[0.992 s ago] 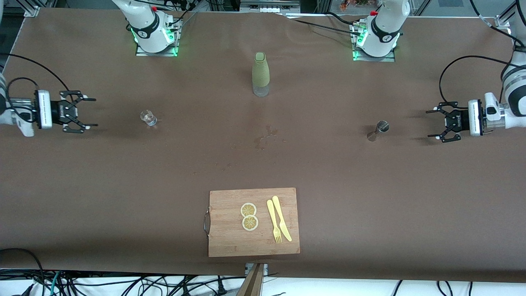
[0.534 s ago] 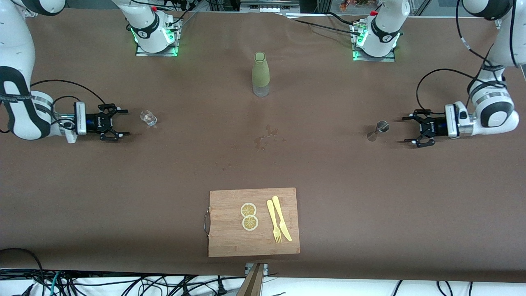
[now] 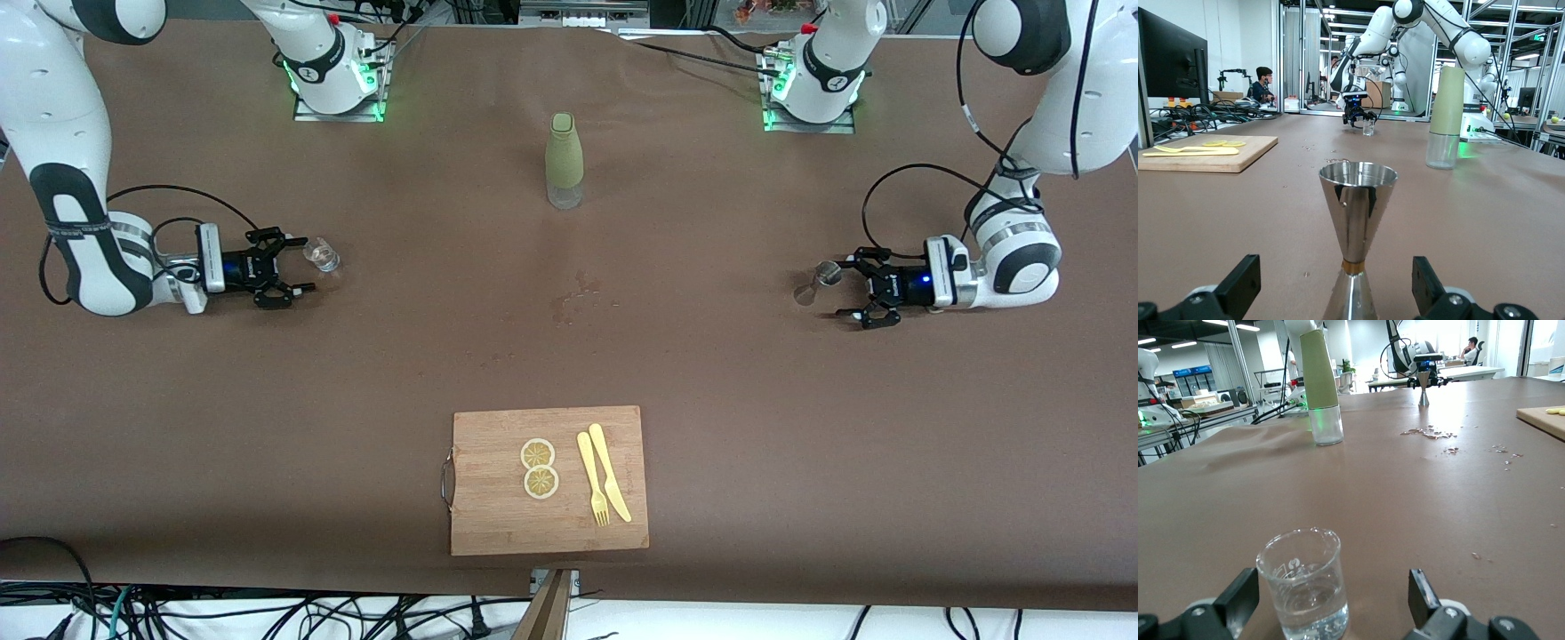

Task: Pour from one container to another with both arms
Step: 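Close the right gripper on the beaker while the left gripper grasps the jigger, then lift the beaker with the right gripper while the left gripper lifts the jigger, then tilt the beaker with the right gripper to pour into the jigger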

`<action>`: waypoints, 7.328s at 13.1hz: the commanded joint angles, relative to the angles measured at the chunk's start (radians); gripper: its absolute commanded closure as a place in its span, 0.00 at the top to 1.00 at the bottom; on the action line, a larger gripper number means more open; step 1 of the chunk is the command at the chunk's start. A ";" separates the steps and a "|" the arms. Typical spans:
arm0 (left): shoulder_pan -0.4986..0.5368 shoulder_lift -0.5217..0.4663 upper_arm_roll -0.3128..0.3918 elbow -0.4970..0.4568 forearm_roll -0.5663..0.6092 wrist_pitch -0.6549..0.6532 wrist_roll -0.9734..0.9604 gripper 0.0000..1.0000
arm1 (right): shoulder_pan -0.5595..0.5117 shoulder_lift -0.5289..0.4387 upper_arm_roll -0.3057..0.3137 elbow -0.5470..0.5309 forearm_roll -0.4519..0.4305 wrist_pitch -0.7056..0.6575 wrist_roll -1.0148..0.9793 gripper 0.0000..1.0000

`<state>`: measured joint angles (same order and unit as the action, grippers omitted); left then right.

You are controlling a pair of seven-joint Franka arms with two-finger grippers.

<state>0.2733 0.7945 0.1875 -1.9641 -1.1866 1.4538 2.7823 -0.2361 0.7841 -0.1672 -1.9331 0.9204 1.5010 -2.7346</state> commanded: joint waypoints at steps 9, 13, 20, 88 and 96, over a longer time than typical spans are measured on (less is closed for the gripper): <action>-0.029 0.060 -0.008 0.004 -0.025 -0.009 0.322 0.83 | 0.004 0.052 0.011 -0.041 0.026 -0.019 -0.148 0.87; -0.029 0.060 -0.008 -0.001 -0.022 -0.009 0.322 0.70 | 0.012 0.052 0.029 -0.035 0.044 -0.016 -0.146 0.43; -0.028 0.058 -0.006 -0.007 -0.018 -0.012 0.370 0.44 | 0.015 0.052 0.031 -0.023 0.046 -0.028 -0.145 0.00; -1.313 -0.126 0.116 0.070 -1.410 0.623 -0.305 0.00 | 0.110 -0.502 0.790 0.069 -0.357 0.532 1.318 0.00; -1.339 -0.126 0.116 0.076 -1.455 0.651 -0.317 0.00 | 0.123 -0.526 0.792 0.040 -0.419 0.516 1.351 0.00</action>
<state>-1.0365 0.6967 0.2875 -1.8691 -2.5530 2.0828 2.4586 -0.1131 0.3019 0.6193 -1.8560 0.5231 2.0212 -1.4069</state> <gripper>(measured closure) 0.789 0.877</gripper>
